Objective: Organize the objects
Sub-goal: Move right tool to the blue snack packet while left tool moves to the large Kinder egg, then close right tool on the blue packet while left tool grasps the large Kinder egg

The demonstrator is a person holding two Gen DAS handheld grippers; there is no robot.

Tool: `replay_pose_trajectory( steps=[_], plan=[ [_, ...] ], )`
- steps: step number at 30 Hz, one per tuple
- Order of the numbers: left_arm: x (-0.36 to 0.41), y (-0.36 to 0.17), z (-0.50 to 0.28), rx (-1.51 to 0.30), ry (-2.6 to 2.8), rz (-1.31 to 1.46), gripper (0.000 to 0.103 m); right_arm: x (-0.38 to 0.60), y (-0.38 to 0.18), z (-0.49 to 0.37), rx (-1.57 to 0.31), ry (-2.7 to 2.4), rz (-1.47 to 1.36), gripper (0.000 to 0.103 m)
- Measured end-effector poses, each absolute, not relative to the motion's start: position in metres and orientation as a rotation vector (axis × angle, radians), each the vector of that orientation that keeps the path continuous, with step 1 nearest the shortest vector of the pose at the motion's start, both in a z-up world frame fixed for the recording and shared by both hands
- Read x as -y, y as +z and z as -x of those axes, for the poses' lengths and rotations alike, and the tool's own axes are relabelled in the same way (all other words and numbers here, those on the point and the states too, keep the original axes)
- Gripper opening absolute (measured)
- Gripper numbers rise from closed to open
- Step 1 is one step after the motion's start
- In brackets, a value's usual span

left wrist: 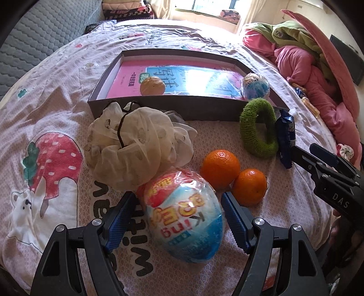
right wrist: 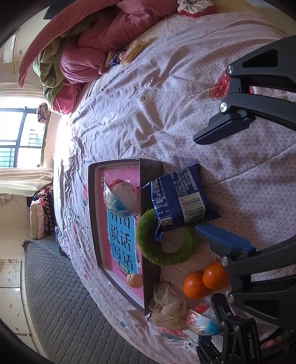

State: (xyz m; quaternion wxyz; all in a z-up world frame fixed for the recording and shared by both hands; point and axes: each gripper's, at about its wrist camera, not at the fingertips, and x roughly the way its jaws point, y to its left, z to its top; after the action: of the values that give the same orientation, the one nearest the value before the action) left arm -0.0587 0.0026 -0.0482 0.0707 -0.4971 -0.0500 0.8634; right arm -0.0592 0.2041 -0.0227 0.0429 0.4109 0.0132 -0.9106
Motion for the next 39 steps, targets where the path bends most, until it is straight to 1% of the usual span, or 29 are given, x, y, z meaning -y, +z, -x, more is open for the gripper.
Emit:
replay_pose_trajectory(
  steps=[9, 13, 17, 19, 21, 23, 25, 32, 39],
  plan=[
    [0.001, -0.052, 0.061, 0.156, 2.59, 1.473, 0.078, -0.203, -0.026, 0.077, -0.019, -2.742, -1.24, 0.072],
    [0.002, -0.053, 0.061, 0.16, 2.582, 1.472, 0.078, -0.204, -0.03, 0.086, 0.025, -2.701, -1.235, 0.077],
    [0.001, -0.053, 0.061, 0.161, 2.583, 1.465, 0.078, -0.208, -0.036, 0.096, 0.064, -2.697, -1.267, 0.077],
    [0.0, -0.053, 0.061, 0.155, 2.588, 1.463, 0.075, -0.212, -0.038, 0.098, 0.115, -2.682, -1.272, 0.077],
    [0.0, -0.053, 0.062, 0.154, 2.594, 1.456, 0.072, -0.214, -0.039, 0.099, 0.148, -2.672, -1.272, 0.075],
    [0.001, -0.054, 0.062, 0.157, 2.591, 1.454, 0.071, -0.214, -0.038, 0.099, 0.158, -2.669, -1.259, 0.064],
    [0.002, -0.054, 0.062, 0.161, 2.589, 1.453, 0.071, -0.212, -0.037, 0.099, 0.144, -2.672, -1.246, 0.06],
    [0.007, -0.05, 0.061, 0.22, 2.584, 1.437, 0.07, -0.211, -0.034, 0.095, 0.137, -2.689, -1.216, 0.056],
    [0.002, -0.035, 0.055, 0.213, 2.59, 1.389, 0.07, -0.21, -0.02, 0.085, 0.125, -2.708, -1.17, 0.056]
  ],
)
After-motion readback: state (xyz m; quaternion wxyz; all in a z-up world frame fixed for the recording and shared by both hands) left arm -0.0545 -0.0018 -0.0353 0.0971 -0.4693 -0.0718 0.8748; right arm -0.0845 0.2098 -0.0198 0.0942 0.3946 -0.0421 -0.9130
